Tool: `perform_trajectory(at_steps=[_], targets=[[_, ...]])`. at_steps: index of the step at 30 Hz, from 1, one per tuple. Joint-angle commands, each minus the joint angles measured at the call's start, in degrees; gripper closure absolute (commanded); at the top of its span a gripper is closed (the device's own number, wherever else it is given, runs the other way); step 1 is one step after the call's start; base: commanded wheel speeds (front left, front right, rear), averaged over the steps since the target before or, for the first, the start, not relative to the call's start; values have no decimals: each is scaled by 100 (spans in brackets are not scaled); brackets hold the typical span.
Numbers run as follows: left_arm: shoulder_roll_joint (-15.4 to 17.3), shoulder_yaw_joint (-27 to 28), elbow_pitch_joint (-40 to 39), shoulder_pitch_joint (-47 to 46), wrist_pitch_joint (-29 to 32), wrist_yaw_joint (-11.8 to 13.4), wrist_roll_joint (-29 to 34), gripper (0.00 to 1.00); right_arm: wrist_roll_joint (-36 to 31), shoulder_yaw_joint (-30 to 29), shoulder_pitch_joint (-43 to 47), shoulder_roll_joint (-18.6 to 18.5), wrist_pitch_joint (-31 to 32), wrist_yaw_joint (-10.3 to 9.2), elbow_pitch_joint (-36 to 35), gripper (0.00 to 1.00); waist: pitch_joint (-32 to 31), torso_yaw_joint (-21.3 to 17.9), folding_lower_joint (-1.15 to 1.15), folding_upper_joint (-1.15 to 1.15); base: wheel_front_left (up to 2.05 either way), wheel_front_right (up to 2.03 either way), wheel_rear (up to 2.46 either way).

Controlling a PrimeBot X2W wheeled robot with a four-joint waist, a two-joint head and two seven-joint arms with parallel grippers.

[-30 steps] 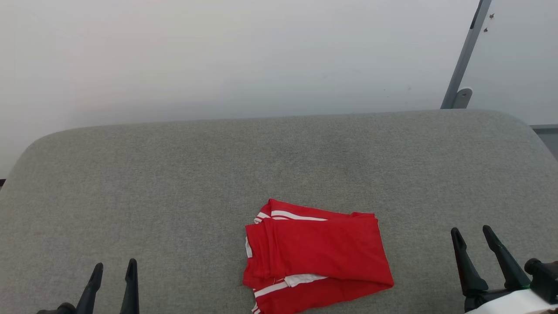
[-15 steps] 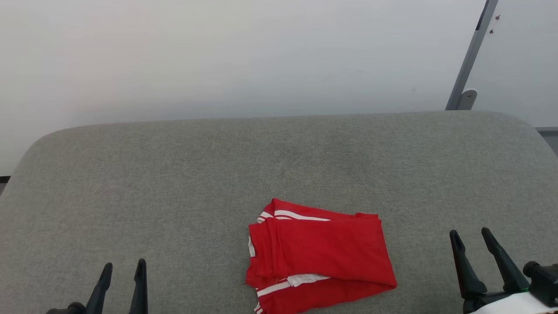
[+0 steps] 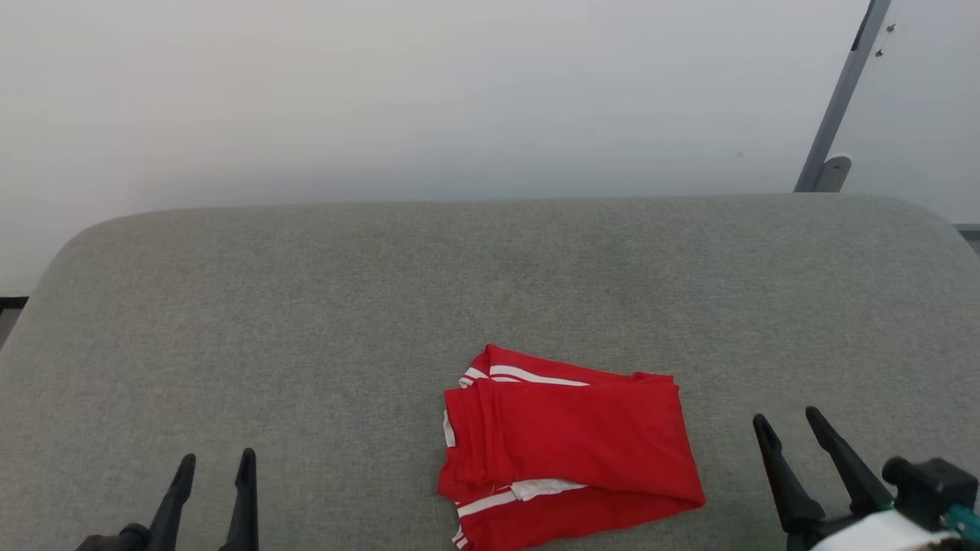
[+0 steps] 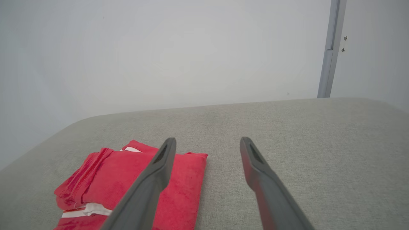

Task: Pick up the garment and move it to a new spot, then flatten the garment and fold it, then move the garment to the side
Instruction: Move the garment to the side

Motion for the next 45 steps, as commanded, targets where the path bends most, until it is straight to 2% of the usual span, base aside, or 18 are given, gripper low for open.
perform_trajectory(at_steps=[1,6,10,18,23,27,31,40,41,42,45], targets=[[22,61,-13,-27,-26,-20,54,0,114,124,-150,-91,18,1,66,0,16,19,0,0,0,0,0],[-33,166,-79,-34,-26,-20,147,0,679,631,-545,-427,612,1,267,0,92,116,0,0,0,0,0],[-62,158,-105,-65,-26,-20,209,0,1176,911,-874,-708,1349,1,400,0,177,237,0,0,0,0,0],[-113,15,-95,-209,-26,-20,229,0,1663,1314,-1473,-1221,2793,1,501,0,496,524,0,0,0,0,0],[-109,-142,-10,-366,-26,-20,126,0,1797,1472,-1805,-1327,3592,1,637,0,755,698,0,0,0,0,0],[-94,-246,39,-531,-26,-20,80,0,1780,1671,-2101,-1269,4188,1,868,0,944,840,0,0,0,0,0],[-109,-355,95,-749,-26,-20,70,0,1851,1855,-2465,-1020,4940,1,1452,0,1167,983,0,0,0,0,0],[-190,-386,167,-989,-26,-20,18,0,1920,2363,-2876,-582,5672,1,2058,0,1414,1084,0,0,0,0,0],[-197,-377,167,-1008,-26,-20,23,0,1934,2413,-2933,-578,5713,1,2044,53,1436,1081,0,0,0,0,0],[-206,-369,167,-1018,-26,-20,22,0,1969,2463,-2981,-589,5745,2,2006,100,1456,1075,0,0,0,0,0],[-222,-324,148,-1097,-26,-20,8,0,2096,2404,-3134,-705,5739,1,1872,100,1504,1032,0,0,0,0,0]])
